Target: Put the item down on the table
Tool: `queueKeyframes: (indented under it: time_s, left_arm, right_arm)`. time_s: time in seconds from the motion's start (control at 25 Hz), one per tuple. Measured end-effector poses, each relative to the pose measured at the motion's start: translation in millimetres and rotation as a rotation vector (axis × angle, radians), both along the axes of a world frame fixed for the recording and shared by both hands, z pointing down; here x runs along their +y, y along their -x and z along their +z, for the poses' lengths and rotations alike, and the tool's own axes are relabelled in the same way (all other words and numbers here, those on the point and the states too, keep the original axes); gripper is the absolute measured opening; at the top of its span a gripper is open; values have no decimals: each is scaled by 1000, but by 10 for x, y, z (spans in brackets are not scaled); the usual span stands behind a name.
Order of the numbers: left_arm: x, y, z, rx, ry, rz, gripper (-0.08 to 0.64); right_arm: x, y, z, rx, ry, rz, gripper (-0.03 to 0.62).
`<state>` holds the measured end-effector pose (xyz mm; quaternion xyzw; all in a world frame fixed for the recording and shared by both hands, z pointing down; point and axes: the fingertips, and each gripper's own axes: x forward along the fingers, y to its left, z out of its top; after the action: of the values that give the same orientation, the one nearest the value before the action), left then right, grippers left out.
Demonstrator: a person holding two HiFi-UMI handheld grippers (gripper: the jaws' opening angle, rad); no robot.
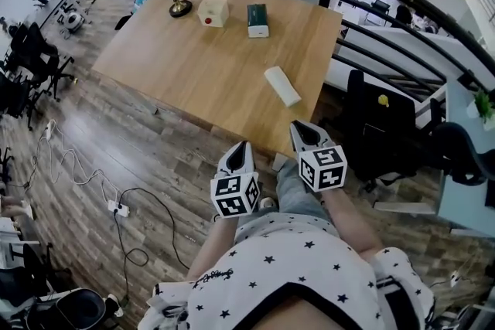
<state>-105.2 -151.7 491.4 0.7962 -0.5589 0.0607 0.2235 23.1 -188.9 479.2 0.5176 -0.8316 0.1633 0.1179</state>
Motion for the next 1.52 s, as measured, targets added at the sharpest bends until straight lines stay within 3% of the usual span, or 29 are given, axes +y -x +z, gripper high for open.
queueKeyframes:
  time_s: [0.8,1.52]
  left_arm:
    - [126,-156,-81,-7,-32,38,14]
    - [66,-117,-13,0,-10,29,14]
  right_arm:
    - [272,-73,-270,-24,-85,21,-6]
    - [191,-10,-266,-40,-81,15,-6]
